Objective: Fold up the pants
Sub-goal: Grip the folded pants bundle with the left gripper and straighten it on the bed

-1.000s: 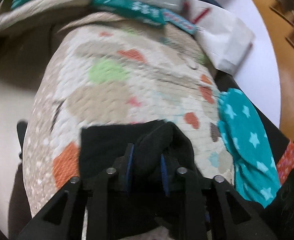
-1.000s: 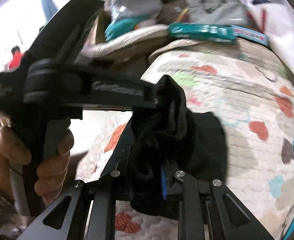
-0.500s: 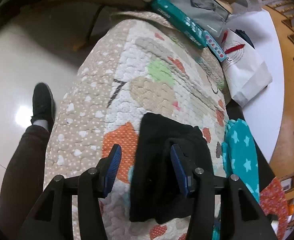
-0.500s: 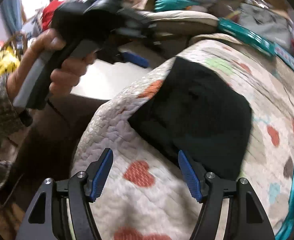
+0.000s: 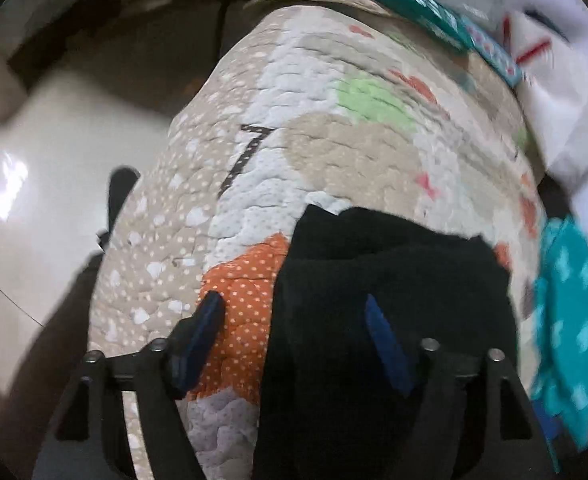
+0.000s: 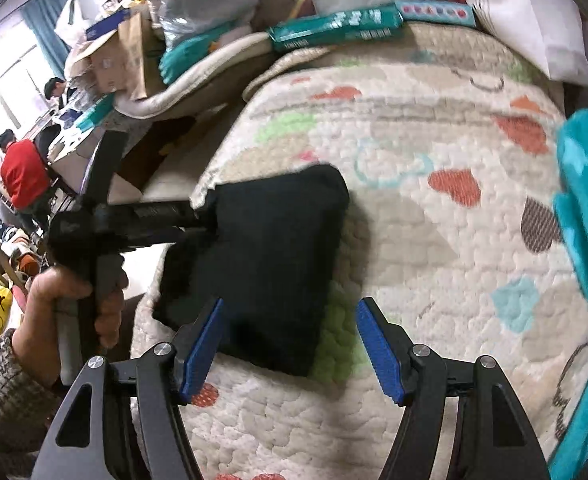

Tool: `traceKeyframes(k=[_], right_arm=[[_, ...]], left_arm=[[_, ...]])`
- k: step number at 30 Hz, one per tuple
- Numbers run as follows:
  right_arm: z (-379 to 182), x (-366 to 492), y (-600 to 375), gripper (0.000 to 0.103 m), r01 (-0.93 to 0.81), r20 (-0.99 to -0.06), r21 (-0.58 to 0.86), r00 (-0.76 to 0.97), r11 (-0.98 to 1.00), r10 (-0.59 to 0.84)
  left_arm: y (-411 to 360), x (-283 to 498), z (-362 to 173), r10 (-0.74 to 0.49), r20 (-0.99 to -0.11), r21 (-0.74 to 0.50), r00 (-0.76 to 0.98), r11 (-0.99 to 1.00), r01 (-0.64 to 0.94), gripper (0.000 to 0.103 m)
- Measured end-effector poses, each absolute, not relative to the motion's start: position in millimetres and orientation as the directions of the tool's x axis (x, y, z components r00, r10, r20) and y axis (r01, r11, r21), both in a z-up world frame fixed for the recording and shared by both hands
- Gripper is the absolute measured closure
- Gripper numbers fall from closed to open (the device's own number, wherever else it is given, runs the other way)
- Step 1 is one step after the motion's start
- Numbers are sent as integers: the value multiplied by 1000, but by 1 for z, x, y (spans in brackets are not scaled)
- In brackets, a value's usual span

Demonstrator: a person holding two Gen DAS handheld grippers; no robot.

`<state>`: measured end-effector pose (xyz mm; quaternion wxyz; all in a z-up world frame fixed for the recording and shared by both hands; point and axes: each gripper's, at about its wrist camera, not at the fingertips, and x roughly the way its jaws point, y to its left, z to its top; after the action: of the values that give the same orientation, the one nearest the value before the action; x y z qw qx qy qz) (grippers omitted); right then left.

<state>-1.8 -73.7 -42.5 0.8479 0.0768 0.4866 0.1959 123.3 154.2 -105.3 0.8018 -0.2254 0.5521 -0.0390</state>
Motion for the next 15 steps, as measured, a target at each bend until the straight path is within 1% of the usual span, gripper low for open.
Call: traceKeyframes(k=[2,4,7,10,12,15], right_arm=[[-45,-2,-76,30,-247,-796,333,444,910,412],[-45,-3,-80,30,-232,-793,350,442,907,419],[-47,8,-85,29,-205,-788,387,433,899,438],[-52,26,-86,26,-163,-780,436,421,885,462],[-61,41,-84,26,-133,-782,459,409,879,470],[-77,60,-82,26,-75,-779,510,381,857,497]], left_arm=[[168,120,-103,-406,-825,-501,392,847,-177,30],[185,114,-99,-476,-777,-584,412,790,-189,30],[211,99,-92,-511,-722,-654,467,725,-218,30],[220,87,-95,-609,-624,-760,489,619,-199,30],[208,85,-97,-640,-609,-774,468,608,-176,30],[186,86,-101,-644,-630,-751,435,647,-130,30]])
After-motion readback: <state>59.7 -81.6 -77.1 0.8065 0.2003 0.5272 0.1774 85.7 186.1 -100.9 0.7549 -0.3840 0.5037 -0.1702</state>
